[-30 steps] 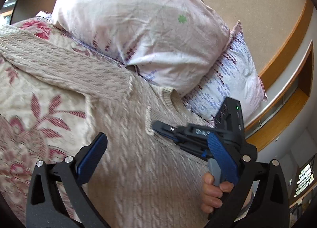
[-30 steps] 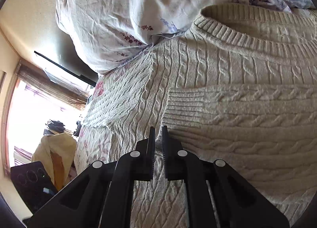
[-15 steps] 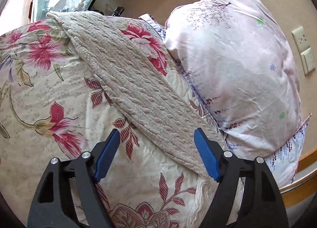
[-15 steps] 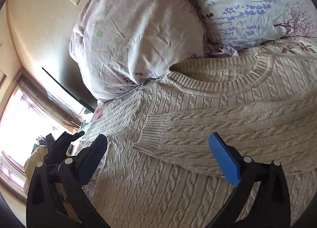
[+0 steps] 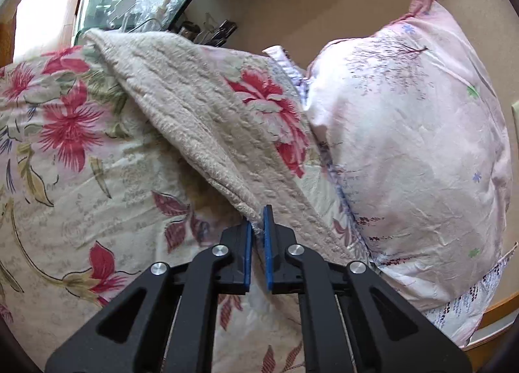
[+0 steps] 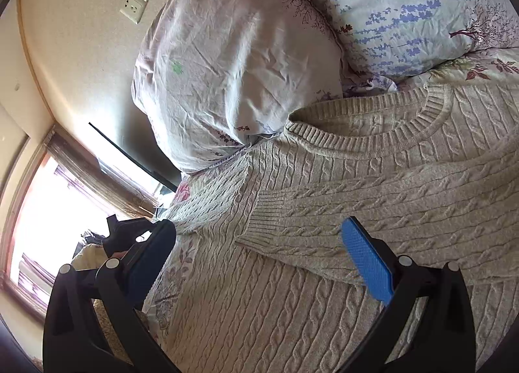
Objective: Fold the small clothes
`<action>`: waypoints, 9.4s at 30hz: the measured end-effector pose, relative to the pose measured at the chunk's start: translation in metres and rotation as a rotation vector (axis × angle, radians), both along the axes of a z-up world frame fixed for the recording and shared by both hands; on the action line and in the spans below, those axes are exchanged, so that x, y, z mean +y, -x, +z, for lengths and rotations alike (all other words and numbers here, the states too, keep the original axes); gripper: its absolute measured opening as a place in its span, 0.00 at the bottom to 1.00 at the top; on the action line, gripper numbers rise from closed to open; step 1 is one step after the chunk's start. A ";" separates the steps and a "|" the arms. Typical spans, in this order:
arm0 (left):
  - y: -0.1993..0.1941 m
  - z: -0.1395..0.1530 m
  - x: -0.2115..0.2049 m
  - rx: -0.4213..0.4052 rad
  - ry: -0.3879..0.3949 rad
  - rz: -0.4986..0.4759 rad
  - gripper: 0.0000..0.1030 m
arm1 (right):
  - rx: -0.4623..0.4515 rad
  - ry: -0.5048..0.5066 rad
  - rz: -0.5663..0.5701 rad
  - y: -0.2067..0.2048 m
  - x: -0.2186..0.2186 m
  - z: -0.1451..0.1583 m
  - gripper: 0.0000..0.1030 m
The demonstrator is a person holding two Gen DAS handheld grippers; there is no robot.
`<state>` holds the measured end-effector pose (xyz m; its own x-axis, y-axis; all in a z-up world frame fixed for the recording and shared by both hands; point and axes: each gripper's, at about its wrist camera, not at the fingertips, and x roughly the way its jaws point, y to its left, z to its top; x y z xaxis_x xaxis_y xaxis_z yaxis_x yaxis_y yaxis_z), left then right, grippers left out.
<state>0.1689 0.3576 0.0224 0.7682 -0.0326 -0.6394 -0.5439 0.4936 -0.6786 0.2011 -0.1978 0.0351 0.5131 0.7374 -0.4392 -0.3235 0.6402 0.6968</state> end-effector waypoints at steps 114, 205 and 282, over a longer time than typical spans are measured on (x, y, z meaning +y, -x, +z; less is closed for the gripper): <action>0.187 -0.014 -0.211 -0.057 -0.282 -0.946 0.13 | 0.190 0.077 -0.290 0.221 -0.197 -0.060 0.61; -0.082 0.004 -0.247 0.048 -0.624 -0.799 0.10 | 0.092 0.434 -0.468 -0.030 -0.165 -0.038 0.10; -0.081 -0.006 -0.239 0.170 -0.673 -0.763 0.85 | 0.076 0.849 -0.392 -0.047 0.009 -0.042 0.99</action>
<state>0.2502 0.1188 0.0163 0.5910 -0.0689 -0.8037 0.0105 0.9969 -0.0778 0.2484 -0.1888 -0.0072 0.6045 -0.0647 -0.7940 0.0501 0.9978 -0.0432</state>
